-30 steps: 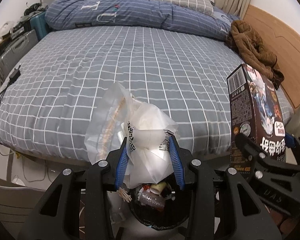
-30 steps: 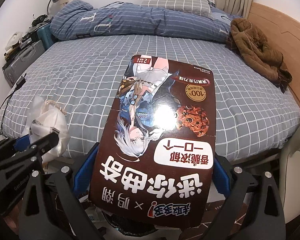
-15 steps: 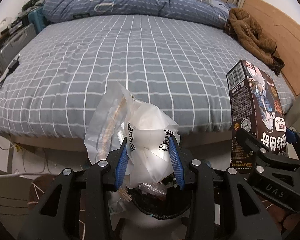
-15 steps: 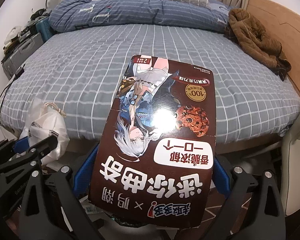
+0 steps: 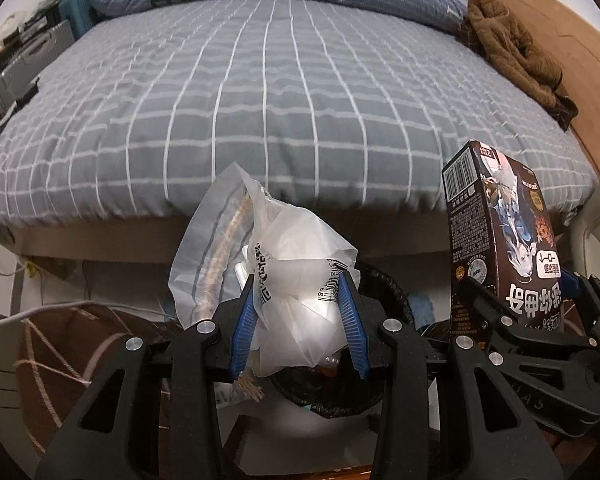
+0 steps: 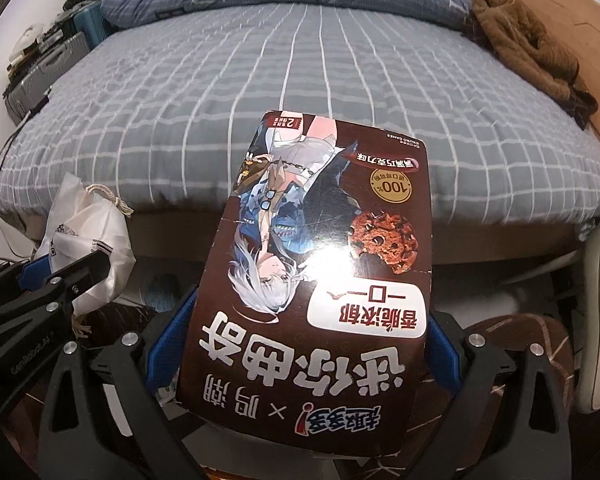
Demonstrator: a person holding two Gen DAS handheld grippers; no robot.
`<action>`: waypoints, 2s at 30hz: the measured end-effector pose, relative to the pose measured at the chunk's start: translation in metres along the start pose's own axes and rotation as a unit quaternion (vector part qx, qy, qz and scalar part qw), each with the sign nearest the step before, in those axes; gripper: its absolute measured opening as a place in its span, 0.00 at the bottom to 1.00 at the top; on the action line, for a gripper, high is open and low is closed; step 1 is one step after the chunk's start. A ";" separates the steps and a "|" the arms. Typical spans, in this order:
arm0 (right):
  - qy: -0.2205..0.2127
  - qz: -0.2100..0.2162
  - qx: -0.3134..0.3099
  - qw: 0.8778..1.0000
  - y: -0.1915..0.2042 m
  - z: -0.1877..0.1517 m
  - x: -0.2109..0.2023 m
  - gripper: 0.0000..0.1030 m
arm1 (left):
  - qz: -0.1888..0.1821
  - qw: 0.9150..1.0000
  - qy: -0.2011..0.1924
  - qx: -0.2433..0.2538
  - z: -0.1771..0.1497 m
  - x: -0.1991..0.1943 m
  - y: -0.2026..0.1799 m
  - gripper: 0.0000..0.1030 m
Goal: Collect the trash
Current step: 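Open the right tool to drop the box while the left tool releases the drawstring bag into the bin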
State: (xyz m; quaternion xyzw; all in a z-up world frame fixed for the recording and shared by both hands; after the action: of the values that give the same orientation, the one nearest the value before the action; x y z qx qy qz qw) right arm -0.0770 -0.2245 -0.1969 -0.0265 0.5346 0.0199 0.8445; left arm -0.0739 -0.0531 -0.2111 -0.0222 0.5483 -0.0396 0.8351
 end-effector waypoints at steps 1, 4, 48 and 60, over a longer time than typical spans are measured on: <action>0.004 0.000 0.000 1.000 0.000 -0.003 0.004 0.90 | 0.000 1.000 0.004 -0.001 -0.003 0.004 0.000 0.38; 0.017 -0.001 0.002 1.000 0.001 -0.011 0.016 0.90 | 0.002 1.000 0.017 -0.001 -0.013 0.019 0.002 0.38; 0.079 -0.012 0.031 0.996 -0.046 -0.049 0.089 0.93 | -0.015 0.995 0.093 0.031 -0.045 0.089 -0.048 0.38; 0.082 -0.039 0.084 0.992 -0.100 -0.069 0.086 0.93 | -0.035 0.989 0.132 0.063 -0.062 0.113 -0.086 0.48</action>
State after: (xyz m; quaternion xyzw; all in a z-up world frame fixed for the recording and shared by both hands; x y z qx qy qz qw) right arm -0.0963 -0.3283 -0.3021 0.0225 0.6006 -0.0602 0.7969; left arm -0.0895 -0.1485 -0.3322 0.0167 0.6488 -0.1055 0.7534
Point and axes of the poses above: each gripper's, at about its wrist camera, not at the fingertips, and x roughly the way its jaws point, y to its left, z to its top, the point moved 5 cm from there along x, roughly the way its jaws point, and after that the axes turned 5 degrees about y, right-handed, at the moved point
